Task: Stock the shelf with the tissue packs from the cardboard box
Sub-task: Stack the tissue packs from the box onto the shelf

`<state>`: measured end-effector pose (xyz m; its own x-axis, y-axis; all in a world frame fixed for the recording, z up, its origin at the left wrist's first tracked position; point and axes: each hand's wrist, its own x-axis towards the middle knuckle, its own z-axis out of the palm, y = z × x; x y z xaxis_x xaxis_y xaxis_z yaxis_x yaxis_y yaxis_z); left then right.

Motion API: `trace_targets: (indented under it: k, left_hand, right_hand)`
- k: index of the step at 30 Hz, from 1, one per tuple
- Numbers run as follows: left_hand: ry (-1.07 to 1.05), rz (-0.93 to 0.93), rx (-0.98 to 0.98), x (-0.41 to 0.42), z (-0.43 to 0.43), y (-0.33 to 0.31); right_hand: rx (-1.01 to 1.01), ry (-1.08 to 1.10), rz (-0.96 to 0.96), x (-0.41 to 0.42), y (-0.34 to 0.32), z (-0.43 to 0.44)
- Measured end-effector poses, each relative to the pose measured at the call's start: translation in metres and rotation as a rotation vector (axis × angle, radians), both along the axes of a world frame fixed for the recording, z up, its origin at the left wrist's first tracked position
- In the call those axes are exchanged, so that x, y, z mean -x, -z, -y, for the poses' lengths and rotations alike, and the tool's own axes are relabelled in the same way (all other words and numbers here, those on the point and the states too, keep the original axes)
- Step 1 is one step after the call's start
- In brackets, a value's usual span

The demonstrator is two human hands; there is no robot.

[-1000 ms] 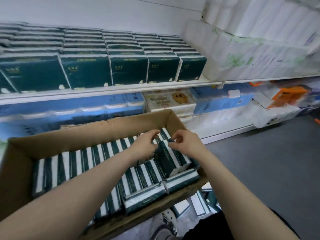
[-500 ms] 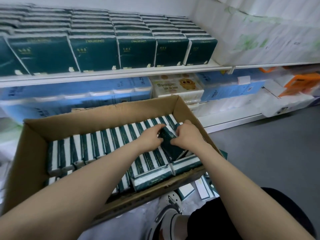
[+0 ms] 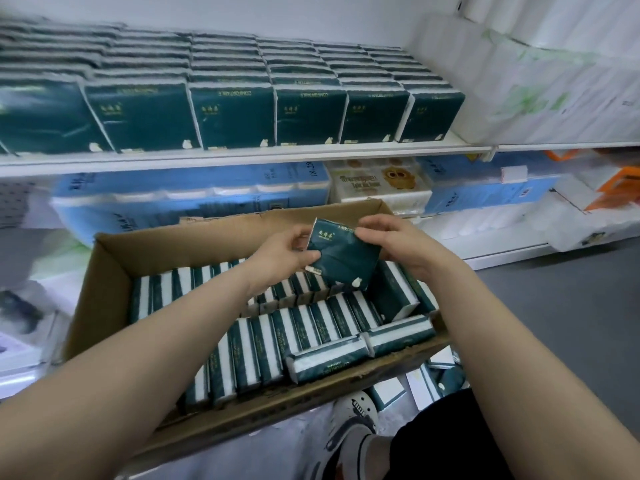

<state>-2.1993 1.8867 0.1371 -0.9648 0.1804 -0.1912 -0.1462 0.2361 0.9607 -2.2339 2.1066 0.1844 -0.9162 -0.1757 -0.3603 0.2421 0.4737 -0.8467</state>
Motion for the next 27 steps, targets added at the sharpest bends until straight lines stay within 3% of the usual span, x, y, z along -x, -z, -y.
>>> trace_targets:
  k: [9, 23, 27]
  left_hand:
    - [-0.180, -0.065, -0.146, -0.016, 0.057, -0.052]
    - [-0.376, -0.495, 0.013, -0.031, 0.193, -0.166]
    - [-0.505, -0.592, 0.188, -0.019, 0.246, -0.190]
  right_hand:
    - [0.234, -0.052, -0.035, -0.003, -0.042, 0.037]
    - [0.385, -0.125, -0.361, 0.010, -0.154, 0.192]
    - [0.428, -0.160, -0.402, 0.028, -0.178, 0.254]
